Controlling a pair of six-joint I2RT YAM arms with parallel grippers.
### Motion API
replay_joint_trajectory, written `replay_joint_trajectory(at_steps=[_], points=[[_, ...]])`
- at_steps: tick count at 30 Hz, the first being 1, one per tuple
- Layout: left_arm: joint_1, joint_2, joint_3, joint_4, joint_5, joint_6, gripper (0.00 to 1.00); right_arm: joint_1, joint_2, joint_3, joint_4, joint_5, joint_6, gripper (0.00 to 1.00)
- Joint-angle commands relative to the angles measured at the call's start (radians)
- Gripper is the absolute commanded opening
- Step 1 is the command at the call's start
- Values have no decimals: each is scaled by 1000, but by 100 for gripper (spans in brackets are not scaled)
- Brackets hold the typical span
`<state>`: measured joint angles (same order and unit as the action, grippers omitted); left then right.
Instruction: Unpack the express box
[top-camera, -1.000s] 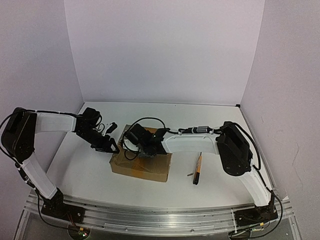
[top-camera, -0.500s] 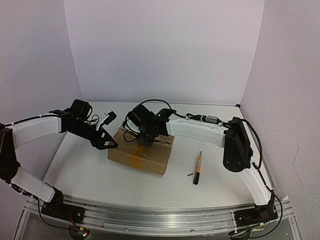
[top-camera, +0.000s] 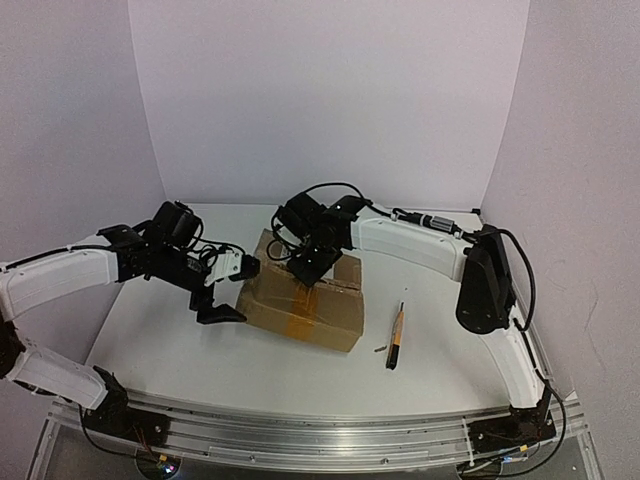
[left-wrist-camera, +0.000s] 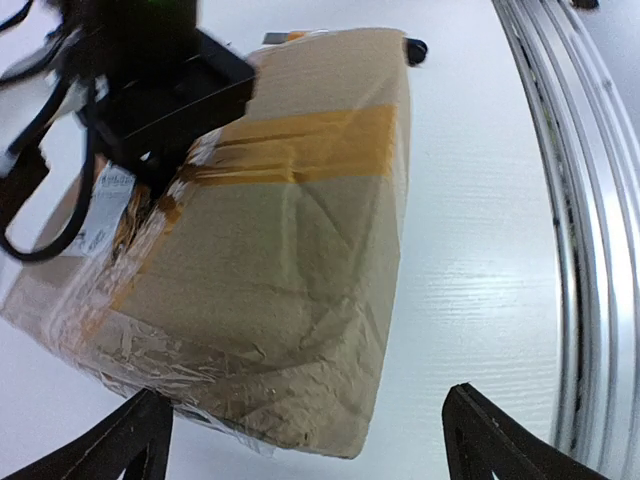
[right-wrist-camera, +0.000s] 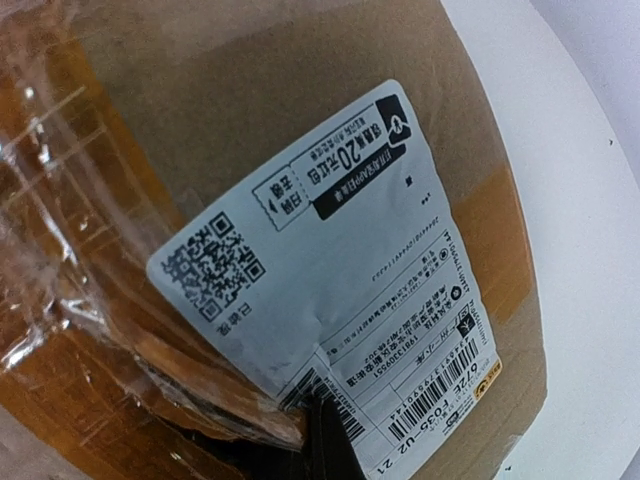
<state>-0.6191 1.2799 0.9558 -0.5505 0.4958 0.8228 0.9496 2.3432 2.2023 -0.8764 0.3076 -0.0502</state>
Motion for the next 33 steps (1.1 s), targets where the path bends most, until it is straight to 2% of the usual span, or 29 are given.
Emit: replay_joint_trajectory(at_steps=[1, 7, 10, 14, 18, 21, 23, 25, 28, 33], points=[[-137, -139, -104, 109, -37, 253, 99, 14, -64, -1, 69, -52, 159, 0], [-174, -254, -272, 311, -155, 474, 100, 14, -83, -24, 68, -67, 189, 0], [-175, -308, -291, 328, -139, 495, 100, 15, -77, -18, 68, -66, 200, 0], [-174, -371, -287, 247, -99, 462, 100, 14, -57, 5, 68, -74, 218, 0], [-171, -359, -184, 185, -137, 232, 99, 18, -60, 3, 65, -88, 258, 0], [-168, -323, -135, 21, -77, 275, 99, 20, -66, -13, 65, -116, 292, 0], [-168, -329, -213, 38, -97, 377, 100, 20, -60, -12, 66, -139, 304, 0], [-168, -340, -317, 152, -181, 501, 100, 21, -65, -13, 63, -165, 322, 0], [-168, -343, -465, 422, -311, 668, 100, 21, -87, -28, 57, -207, 355, 0], [-169, -359, -573, 750, -282, 777, 100, 20, -103, -53, 57, -279, 405, 0]])
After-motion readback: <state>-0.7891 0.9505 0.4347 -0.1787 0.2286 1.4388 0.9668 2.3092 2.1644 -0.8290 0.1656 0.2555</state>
